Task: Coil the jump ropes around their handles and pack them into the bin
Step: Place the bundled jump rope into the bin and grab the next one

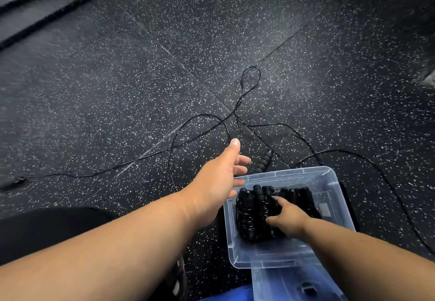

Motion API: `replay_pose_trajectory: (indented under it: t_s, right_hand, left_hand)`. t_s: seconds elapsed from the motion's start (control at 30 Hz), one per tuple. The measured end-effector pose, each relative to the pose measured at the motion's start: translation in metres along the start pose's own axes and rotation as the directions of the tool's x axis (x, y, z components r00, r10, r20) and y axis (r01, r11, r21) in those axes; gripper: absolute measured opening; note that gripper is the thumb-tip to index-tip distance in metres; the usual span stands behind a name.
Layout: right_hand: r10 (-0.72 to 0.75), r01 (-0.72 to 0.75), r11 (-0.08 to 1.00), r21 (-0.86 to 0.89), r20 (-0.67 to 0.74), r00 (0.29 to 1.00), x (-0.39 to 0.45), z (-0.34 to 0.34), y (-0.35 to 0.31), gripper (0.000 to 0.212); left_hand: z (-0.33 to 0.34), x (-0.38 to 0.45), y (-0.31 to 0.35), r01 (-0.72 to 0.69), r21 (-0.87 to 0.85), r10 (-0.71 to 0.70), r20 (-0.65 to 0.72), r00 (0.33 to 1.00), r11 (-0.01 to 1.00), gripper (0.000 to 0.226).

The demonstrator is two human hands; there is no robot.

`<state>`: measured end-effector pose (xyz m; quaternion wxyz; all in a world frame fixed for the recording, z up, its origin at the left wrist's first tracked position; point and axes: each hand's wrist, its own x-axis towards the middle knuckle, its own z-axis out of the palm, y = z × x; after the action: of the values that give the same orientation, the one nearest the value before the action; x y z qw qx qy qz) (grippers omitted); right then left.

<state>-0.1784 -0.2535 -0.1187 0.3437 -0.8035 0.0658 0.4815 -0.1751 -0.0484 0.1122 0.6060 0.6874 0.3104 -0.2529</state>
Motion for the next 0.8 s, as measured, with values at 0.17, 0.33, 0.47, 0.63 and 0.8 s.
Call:
replay_pose_trajectory:
  t_s: [0.17, 0.33, 0.47, 0.63, 0.8]
  right_hand:
    - [0.047, -0.039, 0.992, -0.118, 0.067, 0.997, 0.001, -0.008, -0.013, 0.057]
    - [-0.125, 0.01, 0.864, -0.503, -0.196, 0.973, -0.016, -0.03, -0.054, 0.034]
    - [-0.314, 0.14, 0.908, -0.395, -0.421, 0.851, -0.017, -0.054, -0.084, 0.029]
    - [-0.255, 0.127, 0.945, -0.301, -0.436, 0.863, 0.023, -0.103, -0.091, 0.016]
    - [-0.071, -0.031, 0.833, -0.553, -0.161, 0.984, 0.068, -0.143, -0.081, 0.018]
  left_hand:
    - [0.003, 0.003, 0.0, 0.008, 0.011, -0.008, 0.006, 1.0, 1.0, 0.064]
    - [0.004, 0.007, 0.003, 0.027, -0.001, -0.027, -0.013, 1.0, 1.0, 0.063]
    - [0.003, 0.011, 0.007, 0.028, -0.023, -0.029, -0.03, 0.999, 0.999, 0.062]
    - [0.003, 0.017, 0.007, 0.049, -0.019, -0.05, -0.031, 0.998, 0.999, 0.062]
    - [0.001, 0.026, 0.006, 0.064, -0.007, -0.065, -0.035, 0.997, 0.998, 0.063]
